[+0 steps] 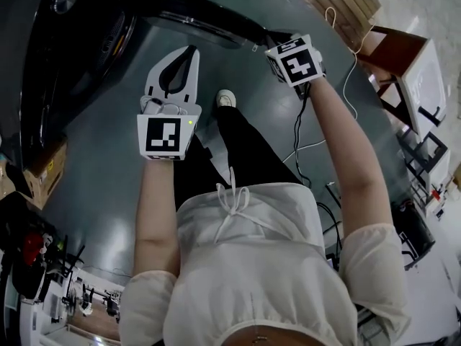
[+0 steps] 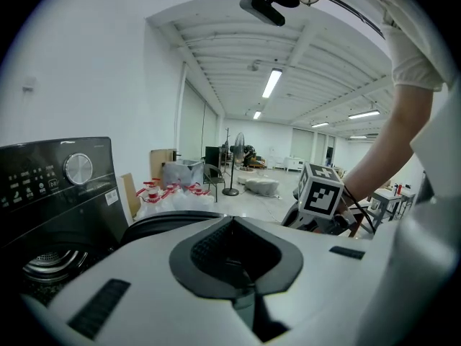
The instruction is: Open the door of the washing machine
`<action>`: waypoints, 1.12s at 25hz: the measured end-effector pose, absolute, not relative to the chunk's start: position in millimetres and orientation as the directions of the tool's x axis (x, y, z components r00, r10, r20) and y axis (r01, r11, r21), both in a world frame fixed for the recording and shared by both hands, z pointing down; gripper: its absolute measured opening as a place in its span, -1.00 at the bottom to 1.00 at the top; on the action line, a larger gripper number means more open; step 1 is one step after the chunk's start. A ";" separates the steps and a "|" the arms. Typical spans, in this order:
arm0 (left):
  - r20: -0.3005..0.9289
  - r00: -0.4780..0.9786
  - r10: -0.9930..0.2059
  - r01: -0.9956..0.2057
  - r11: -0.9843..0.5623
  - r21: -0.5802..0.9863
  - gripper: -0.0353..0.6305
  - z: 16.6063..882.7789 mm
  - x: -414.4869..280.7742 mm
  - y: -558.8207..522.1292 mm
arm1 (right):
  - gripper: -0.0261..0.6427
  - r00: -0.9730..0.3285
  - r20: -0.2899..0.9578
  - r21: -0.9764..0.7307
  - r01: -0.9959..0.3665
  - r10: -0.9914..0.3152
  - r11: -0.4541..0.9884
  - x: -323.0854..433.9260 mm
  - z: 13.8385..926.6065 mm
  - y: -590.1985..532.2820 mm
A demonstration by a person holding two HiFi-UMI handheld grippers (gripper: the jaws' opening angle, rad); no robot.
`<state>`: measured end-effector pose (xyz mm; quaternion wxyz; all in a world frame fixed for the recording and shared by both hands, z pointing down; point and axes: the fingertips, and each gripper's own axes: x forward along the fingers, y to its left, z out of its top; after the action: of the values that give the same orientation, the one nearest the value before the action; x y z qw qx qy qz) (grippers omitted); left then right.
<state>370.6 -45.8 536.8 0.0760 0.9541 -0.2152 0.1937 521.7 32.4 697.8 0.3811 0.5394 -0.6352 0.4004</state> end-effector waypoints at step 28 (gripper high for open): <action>0.364 0.537 -0.761 -0.812 -0.583 -0.021 -0.82 373.6 72.4 -53.0 | -0.90 -0.349 0.639 0.006 -0.889 -0.685 0.458 264.7 470.1 -80.2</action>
<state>72.4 -53.0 373.6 0.0754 0.8733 -0.4505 0.1694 264.7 -80.2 470.1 0.2917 0.4903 -0.8025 0.1747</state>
